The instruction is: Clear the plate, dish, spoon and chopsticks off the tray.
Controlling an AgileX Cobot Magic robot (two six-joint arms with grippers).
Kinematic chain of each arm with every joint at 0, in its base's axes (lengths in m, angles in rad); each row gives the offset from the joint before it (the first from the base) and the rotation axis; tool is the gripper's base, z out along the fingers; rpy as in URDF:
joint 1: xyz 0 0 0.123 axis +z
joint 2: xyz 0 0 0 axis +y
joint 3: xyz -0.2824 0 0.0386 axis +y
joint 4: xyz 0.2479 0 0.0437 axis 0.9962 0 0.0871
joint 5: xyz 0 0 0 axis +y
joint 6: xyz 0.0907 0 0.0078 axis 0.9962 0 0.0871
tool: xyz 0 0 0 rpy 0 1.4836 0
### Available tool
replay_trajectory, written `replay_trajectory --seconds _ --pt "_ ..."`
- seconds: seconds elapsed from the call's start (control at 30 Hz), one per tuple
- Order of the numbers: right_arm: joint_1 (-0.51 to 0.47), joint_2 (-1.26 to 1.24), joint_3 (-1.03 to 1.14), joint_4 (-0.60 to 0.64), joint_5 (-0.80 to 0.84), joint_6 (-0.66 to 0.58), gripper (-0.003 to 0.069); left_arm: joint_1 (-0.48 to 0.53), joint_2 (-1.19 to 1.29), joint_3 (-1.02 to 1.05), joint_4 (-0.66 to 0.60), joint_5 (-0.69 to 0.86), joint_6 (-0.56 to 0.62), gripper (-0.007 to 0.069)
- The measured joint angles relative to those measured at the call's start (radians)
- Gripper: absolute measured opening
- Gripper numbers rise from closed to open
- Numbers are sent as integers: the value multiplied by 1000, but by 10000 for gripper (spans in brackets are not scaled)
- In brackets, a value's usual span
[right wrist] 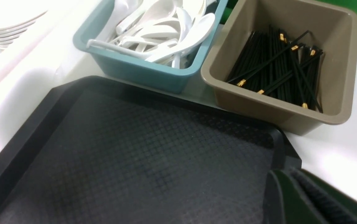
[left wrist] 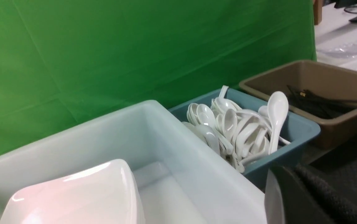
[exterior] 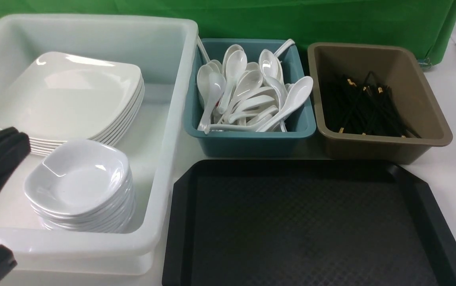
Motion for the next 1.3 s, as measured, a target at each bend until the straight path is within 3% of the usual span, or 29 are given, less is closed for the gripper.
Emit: replay_trajectory --seconds 0.4,0.47,0.5,0.57,0.63,0.73,0.8,1.0,1.3 --pt "-31 0 8 3 -19 0 101 0 0 0 15 18 0 13" --pt "-144 -13 32 27 -36 -30 90 0 0 0 15 19 0 13" --pt "-154 -13 32 27 -36 -37 85 0 0 0 15 21 0 13" --pt "-304 -73 113 156 -124 -260 28 0 0 0 15 24 0 13" --pt "-457 -145 241 275 -255 -467 17 0 0 0 15 25 0 13" --pt "-681 -288 506 453 -513 -612 16 0 0 0 15 25 0 13" --pt "-754 -364 637 511 -607 -634 16 0 0 0 15 28 0 13" --pt "-805 -516 850 546 -707 -661 16 0 0 0 15 31 0 13" --pt "-807 -585 868 537 -615 -663 16 0 0 1 18 43 0 13"
